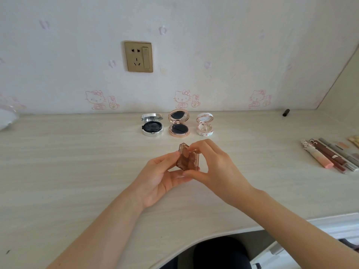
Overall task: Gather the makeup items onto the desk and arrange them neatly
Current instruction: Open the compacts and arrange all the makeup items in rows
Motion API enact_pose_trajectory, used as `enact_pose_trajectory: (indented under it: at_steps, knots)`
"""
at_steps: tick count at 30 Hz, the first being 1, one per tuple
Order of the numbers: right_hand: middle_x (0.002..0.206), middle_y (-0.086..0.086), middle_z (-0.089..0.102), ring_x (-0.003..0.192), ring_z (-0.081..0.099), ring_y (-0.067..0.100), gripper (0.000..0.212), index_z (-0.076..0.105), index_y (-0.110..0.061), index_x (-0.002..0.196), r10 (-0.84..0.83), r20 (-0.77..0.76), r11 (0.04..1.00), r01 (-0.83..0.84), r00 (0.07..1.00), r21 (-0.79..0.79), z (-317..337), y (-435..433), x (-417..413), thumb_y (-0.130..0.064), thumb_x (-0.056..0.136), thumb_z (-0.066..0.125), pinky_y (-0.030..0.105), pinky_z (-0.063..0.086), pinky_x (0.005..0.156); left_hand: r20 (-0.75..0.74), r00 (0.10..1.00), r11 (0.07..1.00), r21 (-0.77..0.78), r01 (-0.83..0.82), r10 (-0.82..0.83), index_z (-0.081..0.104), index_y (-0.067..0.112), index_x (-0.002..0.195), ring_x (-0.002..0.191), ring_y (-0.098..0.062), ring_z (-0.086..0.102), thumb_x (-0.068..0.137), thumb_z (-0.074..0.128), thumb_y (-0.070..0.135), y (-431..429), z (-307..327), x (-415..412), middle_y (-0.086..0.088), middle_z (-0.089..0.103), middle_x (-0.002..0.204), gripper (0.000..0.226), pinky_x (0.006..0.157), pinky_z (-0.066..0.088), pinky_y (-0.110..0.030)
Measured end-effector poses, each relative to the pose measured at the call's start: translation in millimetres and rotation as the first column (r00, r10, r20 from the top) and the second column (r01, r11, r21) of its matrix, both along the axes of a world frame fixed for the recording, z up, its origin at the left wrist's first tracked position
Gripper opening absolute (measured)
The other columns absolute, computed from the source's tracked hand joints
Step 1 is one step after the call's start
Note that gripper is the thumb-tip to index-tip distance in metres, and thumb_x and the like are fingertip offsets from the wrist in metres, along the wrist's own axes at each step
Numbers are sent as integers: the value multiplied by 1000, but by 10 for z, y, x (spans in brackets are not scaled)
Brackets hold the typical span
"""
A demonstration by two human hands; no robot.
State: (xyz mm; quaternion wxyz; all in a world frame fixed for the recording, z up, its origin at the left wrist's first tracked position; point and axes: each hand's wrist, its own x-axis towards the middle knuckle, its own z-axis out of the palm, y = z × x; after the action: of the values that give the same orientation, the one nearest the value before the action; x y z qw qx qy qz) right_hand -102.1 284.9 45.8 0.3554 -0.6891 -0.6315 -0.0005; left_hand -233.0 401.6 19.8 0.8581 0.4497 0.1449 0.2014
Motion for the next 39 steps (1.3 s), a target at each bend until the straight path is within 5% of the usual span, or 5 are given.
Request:
enact_pose_trajectory:
  at_steps: [15,20,25,33,39]
  knots:
    - [82,-27,63,81,58,-9,20,66,-21,111,3,-86,1000,-4,996,-15,147,53,159,-21,97,52,7,41,72,2,1000,999,-49,13,-13,67,0,112,106,-47,62,90,59,28,39,-21,5,-26,63,120,36,76,56,-38]
    - [94,-6,71,84,63,2,20,64,-14,104,-28,-115,999,25,993,-22,144,190,189,-10,98,45,13,47,74,-30,999,999,-30,-17,16,68,2,110,101,-44,65,94,53,28,40,-3,10,-23,65,116,34,69,58,-37]
    - [98,-1,71,88,64,3,29,63,-15,110,-48,-100,996,40,994,-79,135,301,245,0,95,42,16,48,81,-243,939,940,297,-168,244,68,11,107,75,-32,72,95,56,20,72,60,0,-12,72,102,19,61,57,-30]
    - [97,-4,71,92,66,17,24,65,-10,102,-34,-29,983,29,999,-181,-42,497,143,-3,94,44,30,50,83,-95,806,166,986,-5,584,63,26,116,93,0,55,87,66,33,154,-67,-310,17,57,112,30,82,47,-22]
    - [97,-6,70,91,63,18,23,65,-13,102,-7,15,975,10,1000,-221,-133,645,-5,-5,94,44,28,47,80,-51,804,-25,996,82,592,70,26,113,108,-5,49,86,68,32,153,-151,-467,16,59,114,28,91,41,-22]
